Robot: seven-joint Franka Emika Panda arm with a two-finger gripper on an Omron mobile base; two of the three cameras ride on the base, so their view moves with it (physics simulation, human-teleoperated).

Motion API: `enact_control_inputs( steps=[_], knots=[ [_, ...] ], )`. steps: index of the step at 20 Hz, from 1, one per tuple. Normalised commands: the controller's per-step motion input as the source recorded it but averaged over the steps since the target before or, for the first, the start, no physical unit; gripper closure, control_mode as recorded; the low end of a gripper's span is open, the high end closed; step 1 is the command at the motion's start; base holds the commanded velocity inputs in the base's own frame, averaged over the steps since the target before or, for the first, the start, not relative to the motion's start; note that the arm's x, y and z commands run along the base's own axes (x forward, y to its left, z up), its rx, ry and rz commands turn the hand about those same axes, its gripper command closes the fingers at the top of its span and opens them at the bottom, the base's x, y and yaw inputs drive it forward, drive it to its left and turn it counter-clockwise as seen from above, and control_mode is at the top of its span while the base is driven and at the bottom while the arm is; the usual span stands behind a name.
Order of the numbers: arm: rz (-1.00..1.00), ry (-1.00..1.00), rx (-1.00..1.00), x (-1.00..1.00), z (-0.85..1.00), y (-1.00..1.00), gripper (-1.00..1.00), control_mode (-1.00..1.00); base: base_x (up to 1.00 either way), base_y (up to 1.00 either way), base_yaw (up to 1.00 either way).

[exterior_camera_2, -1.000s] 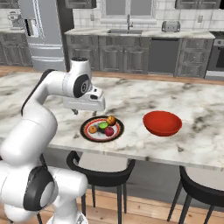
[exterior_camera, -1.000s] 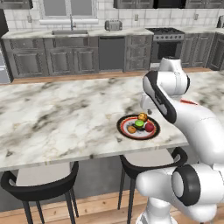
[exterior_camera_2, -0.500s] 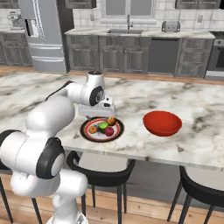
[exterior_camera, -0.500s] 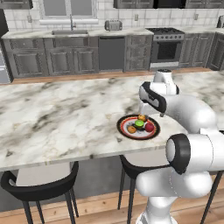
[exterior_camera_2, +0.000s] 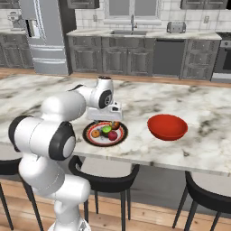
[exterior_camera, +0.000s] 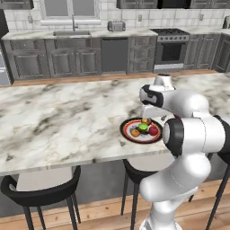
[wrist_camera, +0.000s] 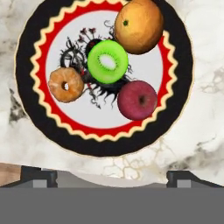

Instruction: Take the fruits from the plate on the dining counter and place two fruits in each bowl.

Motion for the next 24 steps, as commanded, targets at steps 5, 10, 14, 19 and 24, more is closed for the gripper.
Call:
enact_control_inputs(
  steps=[5, 10, 14, 19, 24],
  knots=[
    [0.00, 0.00, 0.00, 0.16, -0.51, -0.15, -1.00, -1.00, 0.00, 0.00, 0.00],
    [0.01, 0.00, 0.00, 0.09, -0.29, -0.01, -1.00, -1.00, 0.00, 0.00, 0.00],
    [0.00, 0.00, 0.00, 0.26, -0.23, 0.00, -1.00, -1.00, 0.00, 0.00, 0.00],
    [0.00, 0.00, 0.00, 0.43, -0.24, 0.00, -1.00, -1.00, 0.00, 0.00, 0.00],
    [0.00, 0.00, 0.00, 0.17, -0.25, -0.01, -1.00, -1.00, 0.00, 0.00, 0.00]
  ],
)
